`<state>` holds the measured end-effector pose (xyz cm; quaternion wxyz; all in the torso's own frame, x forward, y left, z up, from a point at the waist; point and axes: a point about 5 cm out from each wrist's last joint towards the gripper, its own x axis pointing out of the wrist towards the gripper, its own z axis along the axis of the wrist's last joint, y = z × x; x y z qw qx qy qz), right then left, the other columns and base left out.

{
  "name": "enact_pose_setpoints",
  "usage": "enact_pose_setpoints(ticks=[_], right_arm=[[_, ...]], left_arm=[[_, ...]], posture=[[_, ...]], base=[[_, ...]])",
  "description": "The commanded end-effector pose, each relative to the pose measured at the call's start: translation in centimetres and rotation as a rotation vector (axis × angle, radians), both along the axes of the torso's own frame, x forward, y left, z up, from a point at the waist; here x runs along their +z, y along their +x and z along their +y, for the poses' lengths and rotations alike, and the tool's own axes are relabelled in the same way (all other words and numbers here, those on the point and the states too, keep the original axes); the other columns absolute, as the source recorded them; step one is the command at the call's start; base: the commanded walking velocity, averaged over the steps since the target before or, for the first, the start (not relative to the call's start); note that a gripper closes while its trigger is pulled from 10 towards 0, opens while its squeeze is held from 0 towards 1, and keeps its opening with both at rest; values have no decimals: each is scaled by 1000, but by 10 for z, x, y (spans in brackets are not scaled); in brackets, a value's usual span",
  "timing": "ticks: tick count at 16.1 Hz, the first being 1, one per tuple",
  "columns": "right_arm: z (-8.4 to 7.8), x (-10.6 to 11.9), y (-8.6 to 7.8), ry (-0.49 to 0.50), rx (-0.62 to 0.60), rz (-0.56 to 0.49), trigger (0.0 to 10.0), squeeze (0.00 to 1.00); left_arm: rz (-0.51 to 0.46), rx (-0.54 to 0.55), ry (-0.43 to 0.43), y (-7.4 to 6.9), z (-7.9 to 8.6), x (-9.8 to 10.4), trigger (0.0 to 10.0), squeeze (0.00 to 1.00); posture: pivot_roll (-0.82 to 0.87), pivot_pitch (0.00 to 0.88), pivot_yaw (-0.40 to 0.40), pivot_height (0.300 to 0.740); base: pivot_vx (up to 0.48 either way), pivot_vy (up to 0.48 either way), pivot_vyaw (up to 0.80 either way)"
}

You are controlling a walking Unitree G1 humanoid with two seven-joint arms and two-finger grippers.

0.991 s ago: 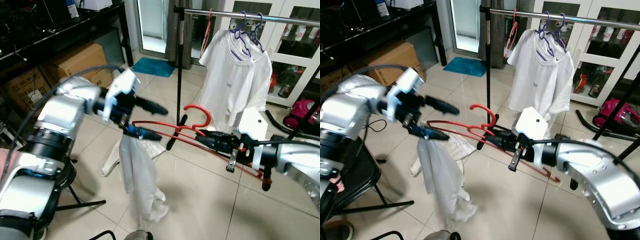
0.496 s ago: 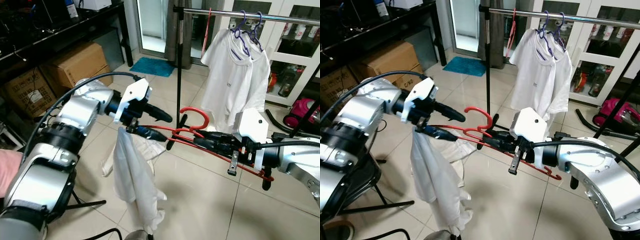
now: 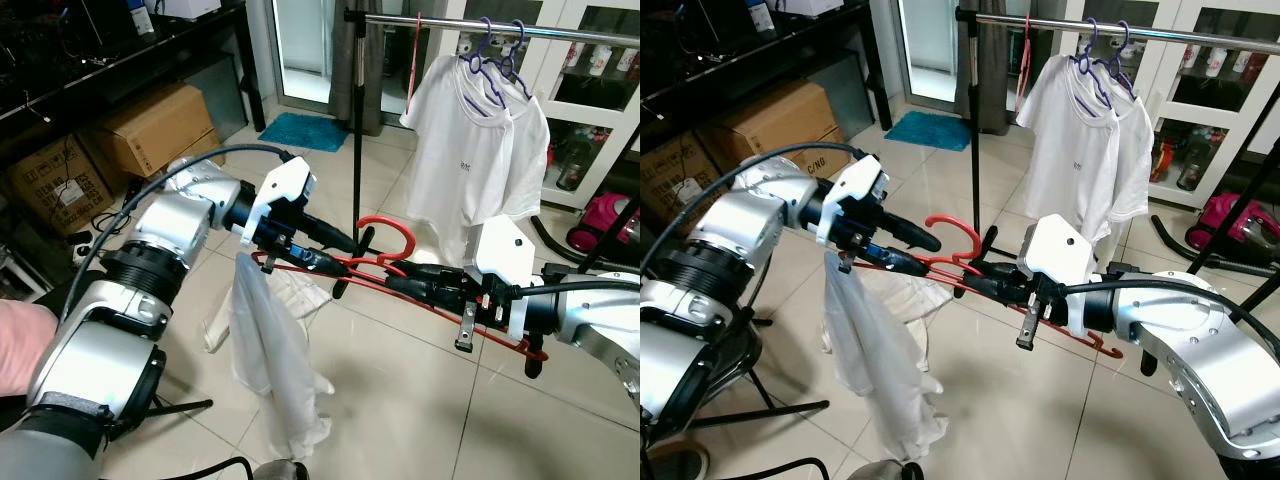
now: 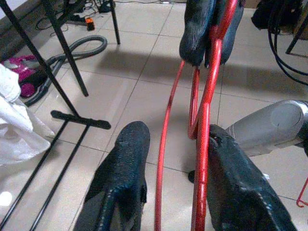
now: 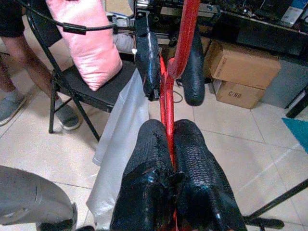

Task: Hang hanger

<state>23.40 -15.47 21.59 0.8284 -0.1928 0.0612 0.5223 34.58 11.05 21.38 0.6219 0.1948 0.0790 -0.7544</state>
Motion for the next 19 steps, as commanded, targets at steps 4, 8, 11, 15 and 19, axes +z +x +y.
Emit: enact_pose_setpoints(ticks=[4, 8, 11, 15, 19], right_arm=[[9, 11, -2, 5, 56, -48, 10000, 0], [9, 13, -1, 5, 59, -51, 10000, 0], [9, 13, 0, 6, 58, -50, 10000, 0], [6, 13, 0, 76, 40, 27, 10000, 1000], [-3, 16, 1, 104, 4, 25, 10000, 1000]], left_arm=[[-43, 3, 8, 3, -2, 4, 0, 0], [-47, 10, -28, 5, -6, 7, 0, 0], [-46, 7, -47, 5, -6, 8, 0, 0], [-44, -1, -55, 3, -2, 9, 0, 0], [-58, 47, -32, 4, 8, 5, 0, 0]], posture=[[39, 58, 127, 740], [38, 57, 127, 740], [38, 56, 129, 740], [41, 50, 131, 740], [46, 47, 127, 740]], base=[[0, 0, 0], [0, 0, 0], [0, 0, 0], [0, 0, 0], [0, 0, 0]])
